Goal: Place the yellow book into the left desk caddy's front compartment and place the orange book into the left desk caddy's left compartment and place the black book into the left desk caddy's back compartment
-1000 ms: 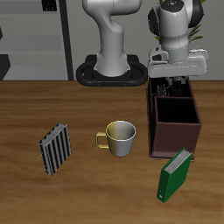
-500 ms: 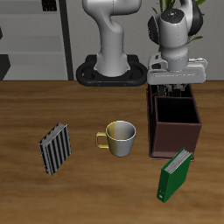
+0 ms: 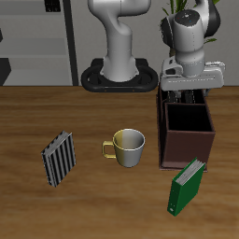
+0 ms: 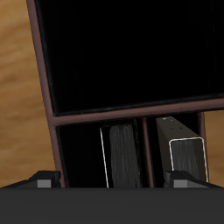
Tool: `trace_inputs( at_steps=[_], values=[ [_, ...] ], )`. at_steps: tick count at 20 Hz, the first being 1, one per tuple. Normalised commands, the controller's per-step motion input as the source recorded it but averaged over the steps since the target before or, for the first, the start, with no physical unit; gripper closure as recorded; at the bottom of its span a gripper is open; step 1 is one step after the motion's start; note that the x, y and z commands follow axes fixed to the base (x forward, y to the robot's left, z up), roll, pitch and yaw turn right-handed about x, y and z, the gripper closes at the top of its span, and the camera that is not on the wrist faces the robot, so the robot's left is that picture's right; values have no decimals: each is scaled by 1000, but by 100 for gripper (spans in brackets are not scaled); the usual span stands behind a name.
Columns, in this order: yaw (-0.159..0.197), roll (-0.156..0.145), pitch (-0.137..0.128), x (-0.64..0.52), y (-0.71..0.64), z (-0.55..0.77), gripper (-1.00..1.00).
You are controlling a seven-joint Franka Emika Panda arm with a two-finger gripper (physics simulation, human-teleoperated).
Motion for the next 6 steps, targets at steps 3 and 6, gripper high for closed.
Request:
trace_inputs(
  at_steps=[3,6],
  values=[
    [-17,-11,-6,-17,17,58,-100],
    [18,3,-8,-5,13,58,-100]
  ],
)
